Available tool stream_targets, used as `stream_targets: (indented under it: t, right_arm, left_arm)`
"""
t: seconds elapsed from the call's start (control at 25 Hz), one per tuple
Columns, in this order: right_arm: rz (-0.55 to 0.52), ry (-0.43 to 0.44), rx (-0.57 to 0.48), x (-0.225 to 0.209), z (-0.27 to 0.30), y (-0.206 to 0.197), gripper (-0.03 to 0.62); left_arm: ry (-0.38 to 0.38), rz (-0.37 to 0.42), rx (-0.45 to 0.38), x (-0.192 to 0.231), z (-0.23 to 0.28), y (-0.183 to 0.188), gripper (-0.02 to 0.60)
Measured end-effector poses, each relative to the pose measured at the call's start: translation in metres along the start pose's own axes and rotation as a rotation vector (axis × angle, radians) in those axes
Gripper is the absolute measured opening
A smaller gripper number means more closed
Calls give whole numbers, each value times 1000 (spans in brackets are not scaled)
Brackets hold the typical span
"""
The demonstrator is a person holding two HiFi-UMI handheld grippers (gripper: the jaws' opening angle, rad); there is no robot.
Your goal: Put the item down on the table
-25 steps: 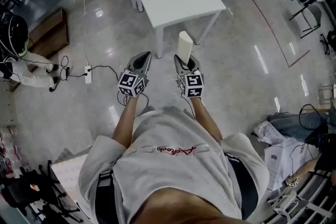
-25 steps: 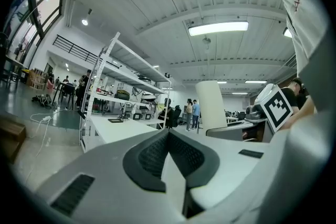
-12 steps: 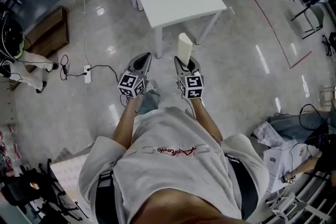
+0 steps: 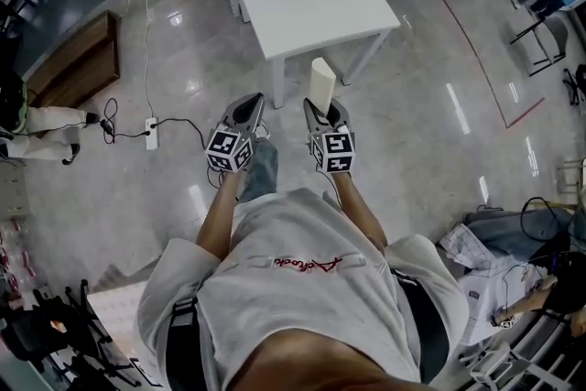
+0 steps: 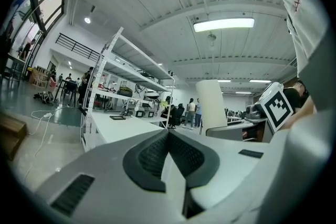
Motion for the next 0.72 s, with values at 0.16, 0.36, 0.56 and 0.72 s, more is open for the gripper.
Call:
stream_targets:
  t: [0.16,0.36,0.56,0.72]
  right_arm:
    - [-2,-1,0,0,24,-3,173]
    - [-10,0,-2,-2,60,6,173]
    - [-31,3,1,-1,98,21,173]
    - [-40,-2,11,-3,123,27,173]
  left_arm:
    - [-7,0,-3,20,13,-4,18]
    - [-12,0,-19,52,37,8,20]
    - [-25,1,-39,85,59,23,19]
    - [-40,-12,-44,105,73,28,18]
Point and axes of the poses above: the fingertips, and each gripper's own axes: z forward along the fingers, x to its left, y out of its top, the point moved 1 cm from there along -z, backward along the fingers, and after that the axes turned 11 degrees about -y, right-handed, at the moved point
